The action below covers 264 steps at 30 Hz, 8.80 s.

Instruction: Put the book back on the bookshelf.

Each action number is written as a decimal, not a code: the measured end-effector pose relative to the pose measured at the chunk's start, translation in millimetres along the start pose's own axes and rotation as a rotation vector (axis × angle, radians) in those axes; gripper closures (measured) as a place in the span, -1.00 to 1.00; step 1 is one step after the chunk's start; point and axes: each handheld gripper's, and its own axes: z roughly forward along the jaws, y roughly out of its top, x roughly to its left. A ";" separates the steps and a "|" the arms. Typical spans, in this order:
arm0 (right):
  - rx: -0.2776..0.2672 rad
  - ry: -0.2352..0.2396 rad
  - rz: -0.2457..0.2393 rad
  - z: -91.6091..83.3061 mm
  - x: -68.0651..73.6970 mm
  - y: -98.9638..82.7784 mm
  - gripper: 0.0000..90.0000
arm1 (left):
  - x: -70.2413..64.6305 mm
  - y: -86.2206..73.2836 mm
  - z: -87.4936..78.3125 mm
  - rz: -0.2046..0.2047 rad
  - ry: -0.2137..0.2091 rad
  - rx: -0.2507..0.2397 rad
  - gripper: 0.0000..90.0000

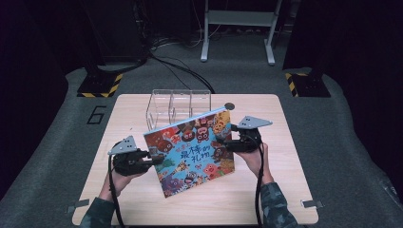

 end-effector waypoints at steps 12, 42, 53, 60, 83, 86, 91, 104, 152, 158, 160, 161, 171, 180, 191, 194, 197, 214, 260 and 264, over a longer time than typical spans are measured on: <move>0.010 0.005 -0.013 9.8 6.3 5.5 -0.33 | -0.1 7.5 -4.0 -0.032 0.038 0.025 0.51; 0.025 0.042 -0.057 25.2 14.6 17.3 -0.29 | -1.0 41.8 -32.0 0.001 0.055 0.057 0.52; 0.024 0.045 -0.045 27.6 17.0 17.8 -0.32 | -4.0 66.9 -28.8 0.054 0.075 0.099 0.48; 0.026 0.044 -0.050 28.0 17.3 18.2 -0.32 | -1.6 74.7 -24.8 0.063 0.063 0.128 0.47; 0.011 0.045 -0.041 27.9 17.0 16.6 -0.30 | -1.5 94.0 -14.2 0.097 0.007 0.238 0.57; 0.002 0.064 -0.043 23.3 13.7 15.1 -0.31 | -2.7 95.6 -15.1 0.097 -0.013 0.235 0.65; 0.003 0.038 -0.016 10.9 8.3 5.1 -0.57 | -11.9 99.2 -17.0 0.119 -0.024 0.229 0.71; 0.105 -0.080 0.171 -12.6 -32.6 -73.3 -0.62 | -19.5 111.6 -15.6 0.168 0.018 0.304 0.71; 0.317 -0.466 0.283 0.1 -68.7 -140.1 -0.86 | -7.9 140.9 -97.1 0.078 0.299 0.125 0.80; 0.317 -0.467 0.284 0.1 -68.5 -140.1 -0.86 | 1.7 142.3 -106.2 0.044 0.346 0.106 0.80; 0.317 -0.468 0.285 0.1 -68.5 -140.1 -0.86 | 4.9 142.8 -107.7 0.028 0.364 0.093 0.80; 0.317 -0.469 0.286 0.0 -68.6 -140.1 -0.86 | 6.4 143.0 -108.5 0.019 0.372 0.090 0.80; 0.316 -0.469 0.289 -0.3 -68.7 -140.2 -0.86 | 19.9 150.4 -103.7 -0.027 0.433 0.056 0.80; 0.312 -0.470 0.288 -1.9 -69.7 -140.8 -0.84 | 30.9 160.8 -88.3 -0.044 0.486 0.048 0.79; 0.308 -0.469 0.285 -1.1 -69.2 -140.7 -0.84 | 40.0 172.9 -68.0 -0.066 0.504 0.021 0.79; 0.308 -0.470 0.285 -1.0 -69.0 -140.7 -0.83 | 42.0 174.5 -60.5 -0.069 0.512 0.012 0.79; 0.310 -0.472 0.290 -1.1 -68.6 -140.5 -0.83 | 46.5 175.6 -53.9 -0.086 0.526 0.001 0.79; 0.316 -0.471 0.278 -1.7 -68.1 -140.7 -0.82 | 57.3 159.3 -33.3 -0.179 0.614 -0.124 0.79; 0.314 -0.465 0.260 -2.0 -66.7 -140.8 -0.79 | 85.1 67.0 -27.8 -0.463 0.684 -0.359 0.77; 0.313 -0.465 0.261 -2.0 -66.6 -140.8 -0.78 | 84.1 67.5 -28.0 -0.463 0.703 -0.344 0.76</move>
